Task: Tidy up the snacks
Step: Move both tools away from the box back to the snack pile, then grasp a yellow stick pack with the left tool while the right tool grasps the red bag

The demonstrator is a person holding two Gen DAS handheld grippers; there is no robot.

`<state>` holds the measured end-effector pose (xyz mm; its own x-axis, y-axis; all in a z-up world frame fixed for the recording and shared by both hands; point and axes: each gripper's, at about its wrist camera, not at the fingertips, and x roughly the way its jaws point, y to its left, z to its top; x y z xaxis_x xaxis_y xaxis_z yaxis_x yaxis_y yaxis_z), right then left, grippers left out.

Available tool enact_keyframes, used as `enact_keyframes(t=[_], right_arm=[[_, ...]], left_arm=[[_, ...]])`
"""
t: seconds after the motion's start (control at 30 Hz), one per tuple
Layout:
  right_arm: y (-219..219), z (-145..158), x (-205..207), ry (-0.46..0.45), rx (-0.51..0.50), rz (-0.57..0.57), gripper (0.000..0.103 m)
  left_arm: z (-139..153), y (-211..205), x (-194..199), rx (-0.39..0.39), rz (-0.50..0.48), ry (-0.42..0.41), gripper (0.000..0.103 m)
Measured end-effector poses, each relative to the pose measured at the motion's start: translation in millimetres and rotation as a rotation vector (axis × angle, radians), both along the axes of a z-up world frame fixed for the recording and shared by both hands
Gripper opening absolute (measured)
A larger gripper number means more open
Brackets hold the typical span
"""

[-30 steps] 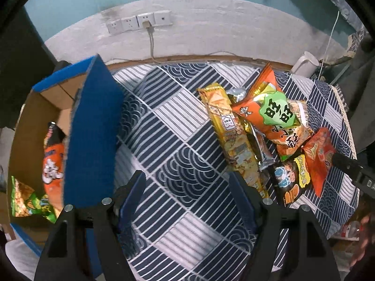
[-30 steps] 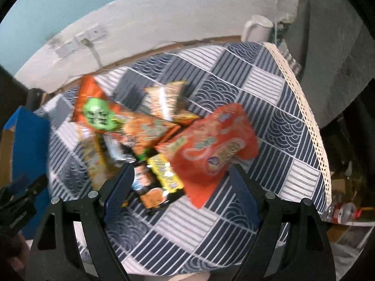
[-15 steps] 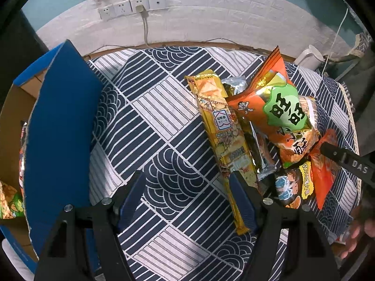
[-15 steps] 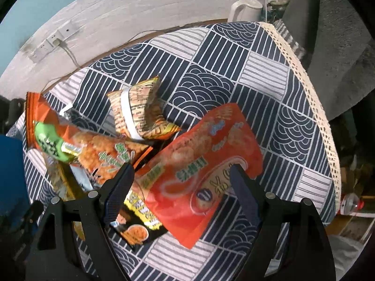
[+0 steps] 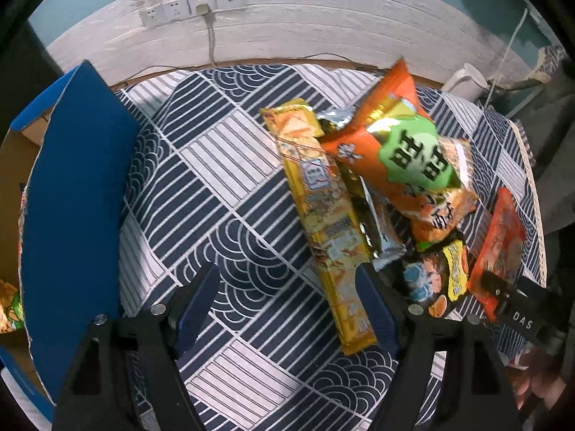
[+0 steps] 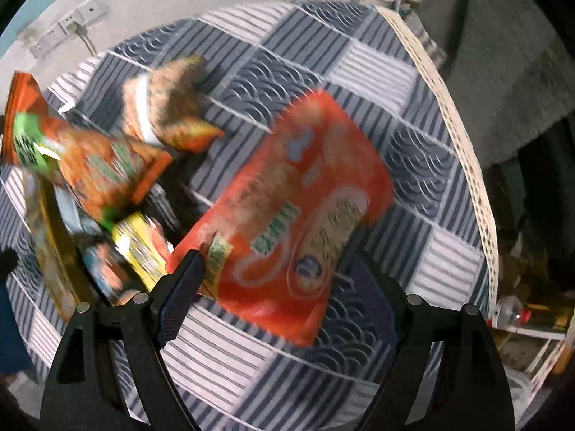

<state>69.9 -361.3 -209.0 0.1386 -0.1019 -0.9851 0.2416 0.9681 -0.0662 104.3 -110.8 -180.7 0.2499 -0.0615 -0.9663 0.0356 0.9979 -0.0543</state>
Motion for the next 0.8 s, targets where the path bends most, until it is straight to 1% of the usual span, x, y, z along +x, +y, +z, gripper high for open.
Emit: enact_keyframes(t=[0.13, 0.2, 0.23, 0.33, 0.5, 0.57, 0.63, 0.8], right_arm=[[-24, -10, -21, 0.036, -0.012, -0.042, 0.083], [-35, -12, -29, 0.038, 0.007, -0.068, 0.084], [-39, -11, -31, 0.033, 0.019, -0.080, 0.083], [-47, -2, -36, -0.024, 0.081, -0.101, 0.084], [-53, 13, -25, -0.096, 0.114, -0.088, 0.084], [-54, 13, -16, -0.100, 0.140, -0.083, 0.084], [-58, 11, -8, -0.107, 0.144, -0.082, 0.084], [-62, 5, 9, -0.109, 0.141, -0.049, 0.084]], left_arm=[[-2, -3, -4, -0.003, -0.002, 0.012, 0.079], [-3, -2, -5, -0.012, 0.006, 0.023, 0.079], [-4, -2, -5, -0.016, 0.012, 0.027, 0.079], [-6, -1, -4, -0.024, 0.027, 0.036, 0.079], [-12, 2, 1, -0.049, 0.063, 0.054, 0.080], [-16, 2, 3, -0.063, 0.079, 0.060, 0.080], [-20, 1, 5, -0.076, 0.092, 0.054, 0.080], [-26, -6, 14, -0.068, 0.104, 0.038, 0.080]])
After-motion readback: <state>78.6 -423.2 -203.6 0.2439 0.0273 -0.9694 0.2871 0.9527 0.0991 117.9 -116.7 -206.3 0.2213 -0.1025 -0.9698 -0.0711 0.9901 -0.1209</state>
